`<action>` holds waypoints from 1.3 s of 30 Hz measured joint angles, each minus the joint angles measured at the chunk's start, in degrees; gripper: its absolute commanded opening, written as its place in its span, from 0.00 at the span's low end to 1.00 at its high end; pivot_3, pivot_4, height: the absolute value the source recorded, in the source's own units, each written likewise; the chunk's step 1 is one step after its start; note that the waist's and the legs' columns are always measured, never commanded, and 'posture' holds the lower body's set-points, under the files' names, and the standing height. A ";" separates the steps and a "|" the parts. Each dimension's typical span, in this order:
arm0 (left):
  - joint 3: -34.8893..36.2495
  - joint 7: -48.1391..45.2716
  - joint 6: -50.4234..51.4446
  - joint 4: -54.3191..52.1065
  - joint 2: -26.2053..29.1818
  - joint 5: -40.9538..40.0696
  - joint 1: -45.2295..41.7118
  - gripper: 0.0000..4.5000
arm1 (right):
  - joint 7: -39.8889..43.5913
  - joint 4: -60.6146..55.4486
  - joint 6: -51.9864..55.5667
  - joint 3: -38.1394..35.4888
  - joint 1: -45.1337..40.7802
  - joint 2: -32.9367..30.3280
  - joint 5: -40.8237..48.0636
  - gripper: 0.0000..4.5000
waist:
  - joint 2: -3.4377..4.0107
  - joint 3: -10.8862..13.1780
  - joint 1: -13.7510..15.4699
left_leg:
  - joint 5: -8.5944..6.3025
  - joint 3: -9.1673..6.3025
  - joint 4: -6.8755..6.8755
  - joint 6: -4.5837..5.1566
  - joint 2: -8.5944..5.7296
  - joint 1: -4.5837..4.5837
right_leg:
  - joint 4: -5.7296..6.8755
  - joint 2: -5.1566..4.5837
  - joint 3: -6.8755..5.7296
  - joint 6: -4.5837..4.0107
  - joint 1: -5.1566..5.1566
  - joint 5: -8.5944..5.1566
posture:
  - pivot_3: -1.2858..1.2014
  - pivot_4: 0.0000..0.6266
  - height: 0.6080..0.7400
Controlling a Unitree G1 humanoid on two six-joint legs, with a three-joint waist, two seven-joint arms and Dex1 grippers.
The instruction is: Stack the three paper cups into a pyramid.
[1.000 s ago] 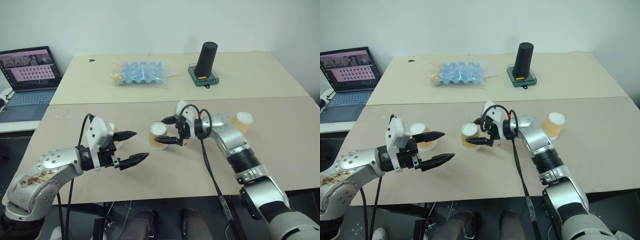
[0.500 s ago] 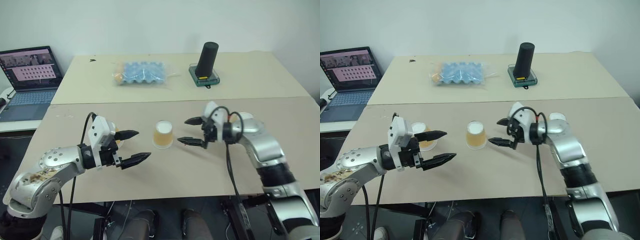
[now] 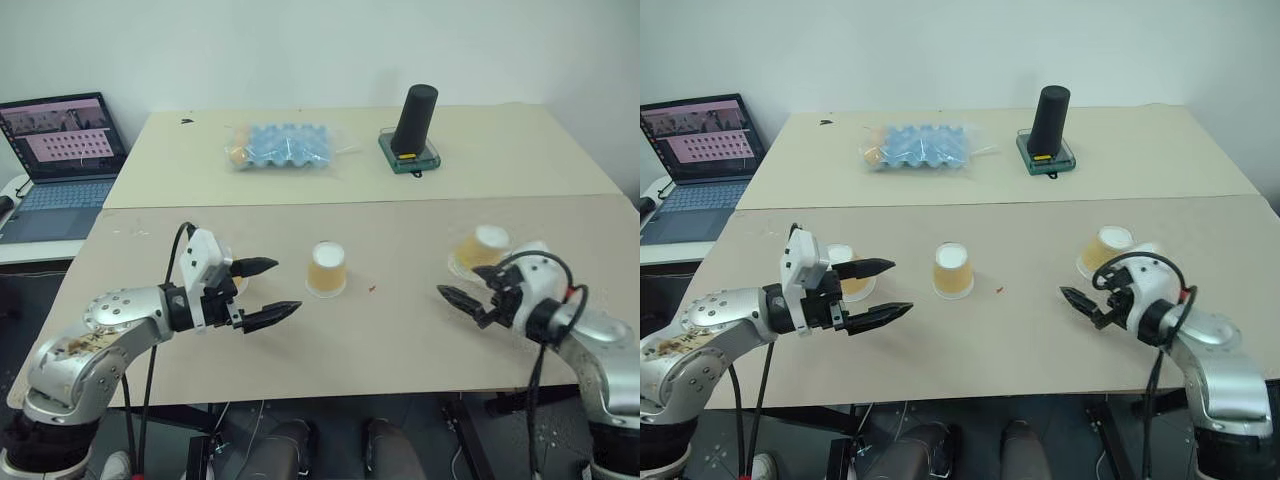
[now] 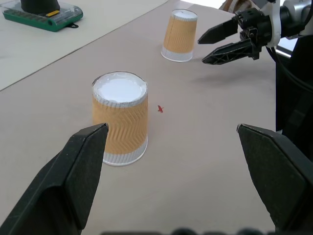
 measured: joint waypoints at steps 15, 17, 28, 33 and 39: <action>-0.85 -2.21 -0.32 2.31 0.25 1.04 -2.66 1.00 | -17.00 4.35 -2.71 -1.28 -7.23 4.40 -5.39 1.00 | 0.00 0.00 -0.28 | 0.02 0.07 0.00 -0.04 0.03 0.03 | -0.01 0.03 0.00 -0.02 0.01 0.01 | 0.52 0.24 1.00; -0.84 -2.20 -0.32 2.53 0.28 1.07 -2.72 1.00 | -17.57 5.54 -3.21 -0.97 -8.84 5.47 -5.37 1.00 | 0.00 0.00 -0.29 | 0.03 0.07 0.00 -0.04 0.03 0.03 | -0.02 0.03 0.00 -0.03 0.01 0.02 | 0.52 0.24 1.00; -0.81 -1.37 -0.32 2.57 0.28 1.13 -2.51 1.00 | -18.52 15.06 -8.17 3.09 -16.24 6.97 -6.78 1.00 | 0.00 0.00 -0.32 | 0.21 0.07 0.00 -0.34 0.03 0.04 | -0.02 0.06 0.02 -0.05 0.01 0.04 | 0.52 0.24 1.00; -0.79 -0.91 -0.32 2.53 0.28 1.12 -2.14 1.00 | -18.65 17.91 -9.86 3.21 -17.21 6.97 -7.10 1.00 | 0.00 0.00 -0.31 | 0.18 0.07 0.00 -0.28 0.03 0.03 | -0.01 0.07 0.02 -0.06 0.01 0.04 | 0.52 0.24 1.00; -0.77 -0.45 -0.33 2.36 0.28 1.11 -1.76 1.00 | -18.64 18.86 -10.93 3.24 -17.50 6.98 -7.02 0.88 | 0.00 0.00 -0.32 | 0.18 0.07 0.00 -0.28 0.04 0.03 | -0.01 0.08 0.04 -0.06 0.00 0.04 | 0.52 0.24 1.00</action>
